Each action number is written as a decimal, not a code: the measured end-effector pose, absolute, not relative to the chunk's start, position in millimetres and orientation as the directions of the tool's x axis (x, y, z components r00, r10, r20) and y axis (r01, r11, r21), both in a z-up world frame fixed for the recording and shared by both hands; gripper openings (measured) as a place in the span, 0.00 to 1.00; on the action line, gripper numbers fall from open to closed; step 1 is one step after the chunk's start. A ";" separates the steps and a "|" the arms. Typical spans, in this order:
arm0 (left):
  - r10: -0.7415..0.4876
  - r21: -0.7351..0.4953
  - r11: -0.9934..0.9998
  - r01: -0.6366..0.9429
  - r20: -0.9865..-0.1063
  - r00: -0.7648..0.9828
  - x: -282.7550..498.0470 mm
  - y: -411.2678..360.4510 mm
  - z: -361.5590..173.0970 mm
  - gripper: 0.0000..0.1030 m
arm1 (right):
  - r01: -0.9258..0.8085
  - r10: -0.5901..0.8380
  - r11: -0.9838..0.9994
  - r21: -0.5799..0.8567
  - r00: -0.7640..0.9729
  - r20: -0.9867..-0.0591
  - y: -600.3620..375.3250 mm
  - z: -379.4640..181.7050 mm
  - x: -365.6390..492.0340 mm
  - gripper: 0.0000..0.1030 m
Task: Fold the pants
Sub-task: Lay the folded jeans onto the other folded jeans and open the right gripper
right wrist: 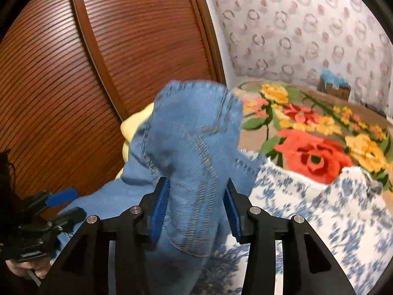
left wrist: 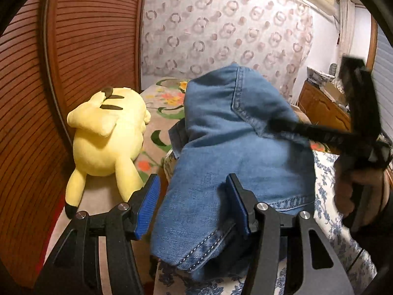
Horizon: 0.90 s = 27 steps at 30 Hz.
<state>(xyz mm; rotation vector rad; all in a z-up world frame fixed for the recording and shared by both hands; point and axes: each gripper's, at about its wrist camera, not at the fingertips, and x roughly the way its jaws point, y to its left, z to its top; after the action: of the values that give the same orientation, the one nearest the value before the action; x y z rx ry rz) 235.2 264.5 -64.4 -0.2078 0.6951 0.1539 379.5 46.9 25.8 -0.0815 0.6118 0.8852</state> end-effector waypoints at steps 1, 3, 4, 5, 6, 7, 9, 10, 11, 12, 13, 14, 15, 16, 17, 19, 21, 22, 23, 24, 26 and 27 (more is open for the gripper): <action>0.072 -0.135 0.969 -0.209 -0.652 0.755 235.2 265.0 -66.6 0.55 | -0.744 0.701 0.646 0.168 0.492 -0.516 48.3 32.8 381.6 0.50; 0.072 -0.134 0.968 -0.210 -0.657 0.750 232.7 262.2 -64.3 0.55 | -0.751 0.707 0.644 0.145 0.513 -0.486 48.9 44.6 379.4 0.52; 0.074 -0.132 0.968 -0.211 -0.658 0.749 232.4 262.5 -65.4 0.55 | -0.758 0.705 0.640 0.128 0.513 -0.490 51.6 48.1 378.2 0.52; 0.076 -0.132 0.968 -0.214 -0.658 0.749 230.8 261.0 -65.5 0.55 | -0.758 0.692 0.644 0.107 0.518 -0.502 57.0 48.1 380.1 0.52; 0.076 -0.134 0.967 -0.216 -0.657 0.750 229.4 261.1 -65.9 0.55 | -0.756 0.677 0.649 0.082 0.525 -0.516 62.8 47.3 382.2 0.52; 0.076 -0.137 0.966 -0.218 -0.658 0.750 230.2 262.6 -66.7 0.55 | -0.755 0.667 0.652 0.066 0.530 -0.524 67.1 46.9 384.1 0.52; 0.074 -0.144 0.965 -0.221 -0.658 0.749 230.0 263.2 -69.1 0.55 | -0.747 0.666 0.658 0.091 0.522 -0.533 72.3 39.1 393.8 0.52; 0.072 -0.146 0.965 -0.220 -0.658 0.749 230.1 263.0 -70.1 0.55 | -0.735 0.661 0.667 0.120 0.509 -0.552 73.9 33.6 400.8 0.53; 0.071 -0.145 0.965 -0.219 -0.660 0.748 230.6 262.5 -71.7 0.55 | -0.726 0.653 0.674 0.136 0.499 -0.570 76.5 25.8 406.8 0.53; 0.071 -0.143 0.965 -0.219 -0.661 0.747 231.2 262.1 -72.2 0.55 | -0.720 0.641 0.680 0.135 0.495 -0.587 77.9 18.3 409.3 0.53; 0.070 -0.142 0.966 -0.217 -0.662 0.746 231.4 261.3 -72.3 0.55 | -0.718 0.628 0.685 0.124 0.495 -0.600 79.8 14.5 410.5 0.53; 0.066 -0.144 0.967 -0.212 -0.662 0.747 231.5 260.2 -72.1 0.55 | -0.717 0.621 0.687 0.119 0.493 -0.610 79.8 10.6 410.4 0.53; 0.063 -0.145 0.967 -0.210 -0.661 0.747 231.3 259.4 -71.4 0.55 | -0.715 0.625 0.687 0.132 0.488 -0.610 77.1 9.8 410.3 0.53; 0.062 -0.145 0.967 -0.208 -0.660 0.749 231.1 258.8 -70.3 0.55 | -0.711 0.633 0.685 0.156 0.476 -0.610 73.1 10.0 410.7 0.53; 0.064 -0.144 0.967 -0.209 -0.658 0.750 230.2 257.4 -68.3 0.55 | -0.708 0.638 0.684 0.176 0.464 -0.614 69.7 11.0 410.6 0.54; 0.068 -0.139 0.968 -0.210 -0.657 0.751 228.6 255.1 -64.4 0.55 | -0.699 0.638 0.689 0.190 0.462 -0.616 63.7 15.7 406.4 0.55; 0.080 -0.125 0.970 -0.209 -0.647 0.758 223.2 250.1 -55.8 0.55 | -0.694 0.631 0.699 0.174 0.483 -0.607 54.4 26.4 397.8 0.55; 0.083 -0.119 0.971 -0.207 -0.643 0.761 221.2 248.0 -52.8 0.55 | -0.695 0.629 0.701 0.164 0.492 -0.602 51.0 31.3 391.2 0.55; 0.087 -0.111 0.973 -0.202 -0.635 0.768 217.3 243.8 -47.5 0.55 | -0.697 0.629 0.700 0.156 0.500 -0.595 45.9 36.8 381.6 0.55; 0.088 -0.107 0.974 -0.199 -0.629 0.772 214.6 240.8 -43.9 0.55 | -0.698 0.632 0.700 0.152 0.506 -0.587 40.6 42.5 371.5 0.55; 0.091 -0.095 0.978 -0.188 -0.615 0.783 207.5 231.9 -34.5 0.55 | -0.701 0.640 0.699 0.144 0.522 -0.563 23.8 49.5 339.5 0.55; 0.094 -0.088 0.979 -0.184 -0.610 0.787 204.5 227.5 -30.5 0.55 | -0.701 0.642 0.699 0.139 0.531 -0.553 16.8 53.0 328.7 0.55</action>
<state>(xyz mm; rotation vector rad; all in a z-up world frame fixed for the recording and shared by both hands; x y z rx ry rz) 204.5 227.5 -30.5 -0.1454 0.6481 0.1504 328.7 16.8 53.0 -0.1040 0.6150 0.8031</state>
